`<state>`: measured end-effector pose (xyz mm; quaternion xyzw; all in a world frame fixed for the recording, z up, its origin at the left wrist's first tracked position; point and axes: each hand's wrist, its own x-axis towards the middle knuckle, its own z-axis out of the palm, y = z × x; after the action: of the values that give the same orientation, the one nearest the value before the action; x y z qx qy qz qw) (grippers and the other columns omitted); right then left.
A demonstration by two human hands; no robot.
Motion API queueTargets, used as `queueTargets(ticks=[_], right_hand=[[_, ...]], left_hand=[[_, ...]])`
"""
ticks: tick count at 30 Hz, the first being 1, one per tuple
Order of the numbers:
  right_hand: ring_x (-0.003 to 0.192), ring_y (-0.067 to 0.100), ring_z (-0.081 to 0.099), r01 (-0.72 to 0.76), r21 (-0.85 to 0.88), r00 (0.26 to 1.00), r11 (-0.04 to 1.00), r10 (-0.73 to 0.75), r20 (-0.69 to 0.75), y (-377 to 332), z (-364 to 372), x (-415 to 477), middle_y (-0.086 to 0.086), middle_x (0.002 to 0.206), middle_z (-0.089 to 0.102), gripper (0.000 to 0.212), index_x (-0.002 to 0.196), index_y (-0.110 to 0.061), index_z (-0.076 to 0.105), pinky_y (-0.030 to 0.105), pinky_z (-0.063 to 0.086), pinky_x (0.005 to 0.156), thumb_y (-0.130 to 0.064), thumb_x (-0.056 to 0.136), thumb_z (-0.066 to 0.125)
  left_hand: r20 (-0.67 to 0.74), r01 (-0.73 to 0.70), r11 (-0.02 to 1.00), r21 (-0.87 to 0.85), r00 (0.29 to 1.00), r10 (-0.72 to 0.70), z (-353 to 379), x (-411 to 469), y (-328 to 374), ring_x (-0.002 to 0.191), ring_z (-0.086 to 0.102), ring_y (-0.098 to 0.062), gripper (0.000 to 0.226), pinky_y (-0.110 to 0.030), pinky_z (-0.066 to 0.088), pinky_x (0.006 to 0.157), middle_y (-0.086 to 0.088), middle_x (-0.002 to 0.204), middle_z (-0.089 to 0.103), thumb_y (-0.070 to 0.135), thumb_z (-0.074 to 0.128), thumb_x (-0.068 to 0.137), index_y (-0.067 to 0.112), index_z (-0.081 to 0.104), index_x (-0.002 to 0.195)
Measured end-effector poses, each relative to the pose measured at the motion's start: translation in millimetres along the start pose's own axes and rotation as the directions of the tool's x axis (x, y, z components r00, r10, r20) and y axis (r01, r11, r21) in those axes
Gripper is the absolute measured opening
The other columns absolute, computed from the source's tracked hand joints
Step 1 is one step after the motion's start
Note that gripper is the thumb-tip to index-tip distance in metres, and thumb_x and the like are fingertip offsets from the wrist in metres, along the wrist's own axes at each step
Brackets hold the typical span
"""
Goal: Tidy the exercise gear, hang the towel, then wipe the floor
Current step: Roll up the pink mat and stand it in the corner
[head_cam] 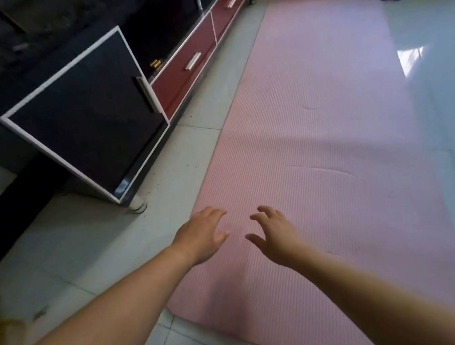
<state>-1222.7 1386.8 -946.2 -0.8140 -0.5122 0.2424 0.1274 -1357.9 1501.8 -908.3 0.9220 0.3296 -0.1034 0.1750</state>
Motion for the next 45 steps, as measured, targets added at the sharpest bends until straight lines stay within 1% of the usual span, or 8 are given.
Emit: queueTargets(ticks=[8, 16, 22, 26, 30, 37, 40, 45], right_hand=[[0.144, 0.029, 0.004, -0.157, -0.099, 0.985, 0.983, 0.163, 0.051, 47.8, 34.8, -4.2, 0.002, 0.157, 0.004, 0.063, 0.144, -0.022, 0.025, 0.051, 0.021, 0.113, -0.047, 0.091, 0.048], [0.143, 0.028, 0.006, -0.017, -0.311, 0.944, 0.95, 0.118, 0.309, 68.3, 24.3, -13.6, 0.003, 0.157, -0.003, 0.072, 0.148, -0.021, 0.012, 0.051, 0.027, 0.11, -0.041, 0.091, 0.051], [0.142, 0.025, 0.016, -0.171, -0.211, 0.96, 0.962, 0.212, 0.185, 45.6, 43.4, -30.4, 0.001, 0.157, 0.006, 0.069, 0.146, -0.022, 0.021, 0.048, 0.03, 0.11, -0.042, 0.089, 0.055], [0.143, 0.022, 0.009, -0.291, -0.161, 0.949, 0.943, 0.306, 0.079, 38.3, 73.6, -48.1, -0.003, 0.157, 0.007, 0.07, 0.146, -0.027, 0.021, 0.05, 0.025, 0.11, -0.045, 0.088, 0.055], [0.144, 0.02, 0.002, -0.329, -0.117, 0.942, 0.937, 0.334, 0.023, 35.2, 92.5, -67.2, -0.002, 0.157, 0.002, 0.072, 0.147, -0.027, 0.017, 0.045, 0.016, 0.113, -0.05, 0.088, 0.051], [0.145, 0.019, -0.002, -0.269, -0.134, 0.953, 0.954, 0.284, 0.104, 31.1, 108.8, -108.9, -0.004, 0.158, -0.004, 0.074, 0.148, -0.029, 0.014, 0.039, 0.008, 0.115, -0.051, 0.088, 0.05], [0.145, 0.022, 0.004, -0.188, -0.145, 0.969, 0.971, 0.207, 0.132, 33.3, 115.7, -127.2, -0.001, 0.158, 0.004, 0.072, 0.148, -0.028, 0.017, 0.041, 0.011, 0.115, -0.051, 0.088, 0.049], [0.127, 0.026, 0.047, -0.075, -0.257, 0.981, 0.964, 0.117, 0.152, 39.6, 121.7, -148.5, 0.004, 0.143, 0.045, 0.073, 0.133, -0.027, 0.044, 0.046, 0.044, 0.095, -0.06, 0.07, 0.059]], left_hand=[[0.169, -0.076, 0.988, 0.132, 0.984, 0.053, 28.3, 25.1, -0.9, 0.133, 0.033, -0.021, 0.058, -0.036, 0.034, 0.107, 0.002, 0.148, 0.03, 0.041, 0.047, 0.093, 0.024, 0.026, 0.144], [0.415, -0.395, 0.851, 0.345, 0.878, 0.24, 1.1, 29.5, -32.7, 0.131, 0.035, -0.023, 0.057, -0.039, 0.038, 0.103, 0.002, 0.148, 0.031, 0.041, 0.046, 0.093, 0.027, 0.025, 0.144], [0.346, -0.429, 0.871, 0.24, 0.876, 0.336, 33.7, 37.5, -32.7, 0.132, 0.035, -0.021, 0.056, -0.039, 0.039, 0.104, 0.003, 0.147, 0.032, 0.04, 0.048, 0.092, 0.027, 0.028, 0.143], [0.32, -0.501, 0.829, 0.248, 0.85, 0.418, 72.8, 31.4, -19.1, 0.141, 0.019, -0.022, 0.059, -0.04, 0.027, 0.112, -0.001, 0.154, 0.019, 0.039, 0.047, 0.093, 0.026, 0.024, 0.145], [0.321, -0.441, 0.878, 0.185, 0.872, 0.37, 99.2, 14.6, -16.6, 0.142, 0.014, -0.023, 0.063, -0.041, 0.025, 0.113, -0.003, 0.156, 0.011, 0.041, 0.046, 0.093, 0.024, 0.019, 0.147], [0.203, -0.282, 0.954, 0.101, 0.945, 0.257, 138.1, -30.9, -25.8, 0.144, -0.001, -0.019, 0.064, -0.039, 0.011, 0.114, 0.003, 0.158, -0.004, 0.044, 0.04, 0.093, 0.031, 0.01, 0.148], [0.223, -0.281, 0.956, 0.083, 0.94, 0.258, 137.9, -38.0, -29.1, 0.144, -0.003, -0.019, 0.065, -0.039, 0.009, 0.115, 0.002, 0.158, -0.006, 0.044, 0.041, 0.093, 0.031, 0.009, 0.148], [0.248, -0.343, 0.933, 0.105, 0.918, 0.31, 135.3, -41.9, -39.3, 0.144, -0.001, -0.018, 0.067, -0.036, 0.01, 0.115, 0.002, 0.158, -0.004, 0.044, 0.044, 0.092, 0.029, 0.01, 0.148]])
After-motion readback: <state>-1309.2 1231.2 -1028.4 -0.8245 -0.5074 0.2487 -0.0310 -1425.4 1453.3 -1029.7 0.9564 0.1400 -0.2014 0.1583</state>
